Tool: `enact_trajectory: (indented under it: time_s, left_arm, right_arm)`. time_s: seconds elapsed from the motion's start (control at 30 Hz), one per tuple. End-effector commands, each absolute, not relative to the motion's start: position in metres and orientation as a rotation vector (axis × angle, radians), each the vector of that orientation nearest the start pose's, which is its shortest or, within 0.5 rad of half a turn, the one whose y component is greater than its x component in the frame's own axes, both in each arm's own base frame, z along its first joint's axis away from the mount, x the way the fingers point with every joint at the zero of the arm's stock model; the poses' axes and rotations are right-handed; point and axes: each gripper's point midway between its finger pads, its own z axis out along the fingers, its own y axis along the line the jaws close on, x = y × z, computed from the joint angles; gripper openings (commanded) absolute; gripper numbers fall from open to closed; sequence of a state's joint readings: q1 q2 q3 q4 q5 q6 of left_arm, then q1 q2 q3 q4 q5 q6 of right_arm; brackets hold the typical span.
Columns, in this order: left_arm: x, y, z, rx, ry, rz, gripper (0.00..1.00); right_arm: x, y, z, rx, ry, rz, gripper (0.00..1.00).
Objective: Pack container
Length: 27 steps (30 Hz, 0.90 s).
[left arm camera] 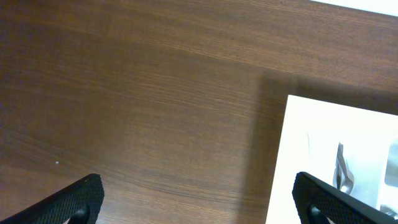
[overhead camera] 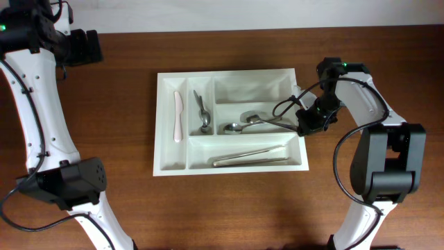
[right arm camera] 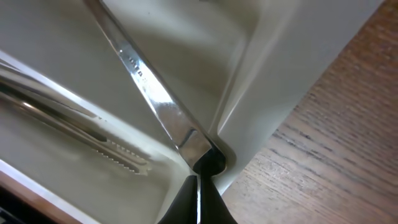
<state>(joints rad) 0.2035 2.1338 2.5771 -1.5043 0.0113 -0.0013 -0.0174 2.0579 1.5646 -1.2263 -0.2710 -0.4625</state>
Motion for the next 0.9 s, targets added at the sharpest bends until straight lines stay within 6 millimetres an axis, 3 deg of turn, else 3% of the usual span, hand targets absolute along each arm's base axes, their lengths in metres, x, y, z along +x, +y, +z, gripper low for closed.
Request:
enact_trajectory:
  time_s: [0.0, 0.33, 0.63, 0.77, 0.87]
  left_arm:
    - [0.465, 0.095, 0.289, -0.275, 2.599, 0.050, 0.99]
    - [0.465, 0.095, 0.289, -0.275, 2.599, 0.051, 0.99]
    - [0.465, 0.095, 0.289, -0.275, 2.599, 0.051, 0.99]
    - [0.465, 0.095, 0.289, -0.275, 2.599, 0.051, 0.99]
    - [0.465, 0.095, 0.289, -0.275, 2.599, 0.051, 0.99]
  right_arm:
    - [0.354, 0.036, 0.043, -0.657, 3.112, 0.444, 0.04]
    - [0.363, 0.052, 0.042, -0.718, 3.057, 0.439, 0.04]
    - [0.370, 0.102, 0.046, -0.891, 2.952, 0.466, 0.04]
    - [0.379, 0.091, 0.061, -0.782, 2.940, 0.550, 0.04]
    - [0.384, 0.064, 0.069, -0.662, 2.974, 0.543, 0.04]
